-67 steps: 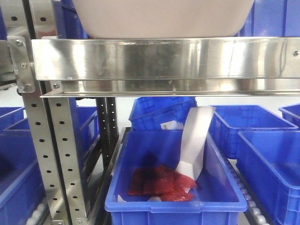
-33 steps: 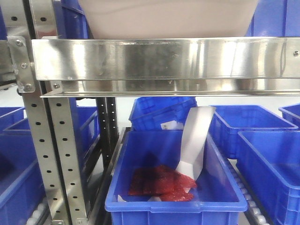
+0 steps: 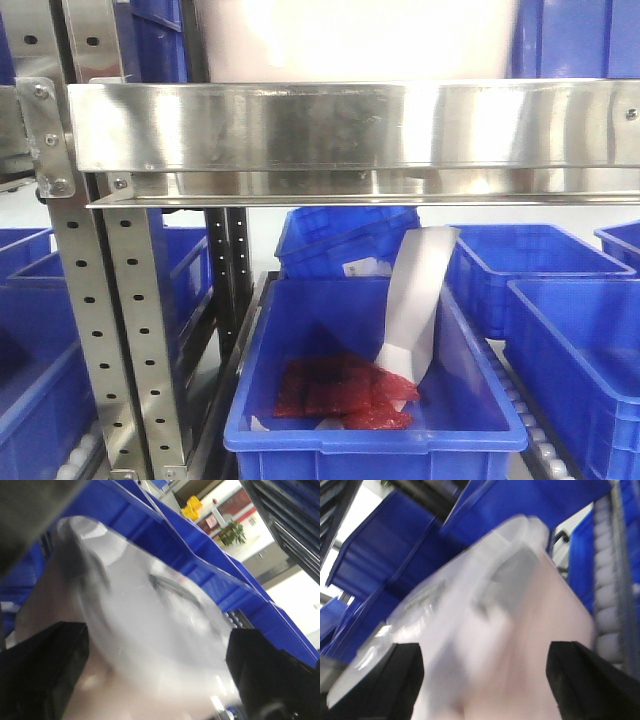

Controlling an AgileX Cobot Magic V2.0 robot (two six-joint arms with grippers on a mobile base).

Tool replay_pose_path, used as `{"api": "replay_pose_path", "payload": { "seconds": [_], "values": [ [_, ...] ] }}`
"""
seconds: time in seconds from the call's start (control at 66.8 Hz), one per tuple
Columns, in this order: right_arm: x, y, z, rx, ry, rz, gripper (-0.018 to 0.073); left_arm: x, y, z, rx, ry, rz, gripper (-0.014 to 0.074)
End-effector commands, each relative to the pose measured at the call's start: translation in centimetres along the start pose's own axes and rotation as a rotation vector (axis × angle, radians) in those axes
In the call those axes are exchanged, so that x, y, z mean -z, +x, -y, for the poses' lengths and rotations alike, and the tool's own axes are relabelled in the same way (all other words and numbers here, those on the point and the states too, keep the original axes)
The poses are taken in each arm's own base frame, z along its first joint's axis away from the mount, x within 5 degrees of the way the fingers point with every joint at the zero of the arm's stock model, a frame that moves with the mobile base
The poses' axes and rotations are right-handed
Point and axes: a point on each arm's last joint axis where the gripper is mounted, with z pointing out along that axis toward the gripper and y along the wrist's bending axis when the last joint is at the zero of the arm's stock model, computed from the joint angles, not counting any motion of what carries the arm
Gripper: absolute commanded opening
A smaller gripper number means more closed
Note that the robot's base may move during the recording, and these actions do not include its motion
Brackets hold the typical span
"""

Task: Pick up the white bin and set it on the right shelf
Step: 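Push the bin with both grippers farther onto the upper shelf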

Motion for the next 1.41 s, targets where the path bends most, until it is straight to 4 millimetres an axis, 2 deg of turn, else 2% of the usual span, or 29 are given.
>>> {"api": "replay_pose_path", "payload": {
  "seconds": [0.0,0.105,0.15,0.18,0.255,0.314,0.374,0.389,0.404,0.569,0.689,0.734,0.868,0.913,1.018,1.108,1.243,1.333,1.392],
  "values": [
    [2.1,-2.1,-2.3,0.022,-0.044,0.11,0.0603,1.8,-2.1,3.1,0.0,0.064,0.099,0.0461],
    [2.6,-2.5,-1.9,0.037,-0.048,0.102,0.0599,2.0,-2.4,2.8,0.005,0.06,0.107,0.0456],
    [2.8,-2.5,-1.9,0.049,-0.057,0.09,0.058,2.1,-2.5,2.7,0.005,0.059,0.108,0.0423],
    [2.9,-2.4,-2.0,0.056,-0.068,0.077,0.0546,2.2,-2.5,2.7,0.003,0.062,0.107,0.0368],
    [2.9,-2.0,-2.3,0.099,-0.099,0.038,0.0393,2.2,-2.4,2.9,0.001,0.076,0.091,0.0165],
    [2.9,-1.7,-2.6,0.133,-0.127,0.009,0.0213,2.2,-2.3,2.9,-0.001,0.083,0.083,-0.0032],
    [2.9,-1.6,-2.7,0.149,-0.139,-0.003,0.0099,2.2,-2.3,3.0,0.006,0.087,0.086,-0.0141],
    [2.9,-1.6,-2.7,0.149,-0.139,-0.004,0.0053,2.2,-2.3,3.0,0.012,0.091,0.089,-0.0119],
    [2.9,-1.6,-2.7,0.146,-0.139,-0.003,0.0045,2.2,-2.4,3.0,0.017,0.094,0.091,-0.011],
    [3.0,-1.8,-2.8,0.133,-0.151,0.011,0.0056,2.7,-3.0,3.0,0.024,0.111,0.119,-0.0118],
    [3.9,-1.5,-3.8,0.286,-0.091,0.01,0.0057,3.9,-3.6,3.6,-0.093,0.029,0.151,-0.0118],
    [4.7,-1.6,-4.5,0.357,-0.041,0.036,0.0057,4.7,-3.9,4.5,-0.168,-0.022,0.183,-0.0118],
    [8.6,-2.3,-8.0,0.504,0.086,0.271,0.0057,7.6,-4.6,9.7,-0.442,-0.132,0.349,-0.0118],
    [10.2,-2.4,-9.4,0.542,0.116,0.371,0.0057,8.0,-4.2,11.3,-0.543,-0.15,0.374,-0.0118],
    [12.6,-1.4,-10.1,0.607,0.201,0.502,0.0057,8.2,-3.3,13.4,-0.705,-0.166,0.395,-0.0118],
    [13.5,0.2,-8.7,0.622,0.283,0.541,0.0057,8.0,-2.6,13.3,-0.701,-0.18,0.422,-0.0118],
    [14.1,3.3,-5.7,0.603,0.35,0.467,0.0057,7.9,-0.4,11.0,-0.676,-0.248,0.398,-0.0118],
    [15.0,6.3,-3.4,0.585,0.389,0.403,0.0057,9.5,2.0,8.8,-0.637,-0.331,0.403,-0.0118],
    [16.2,7.9,-3.0,0.615,0.398,0.388,0.0057,11.0,3.4,7.7,-0.609,-0.377,0.425,-0.0118]
  ]
}}
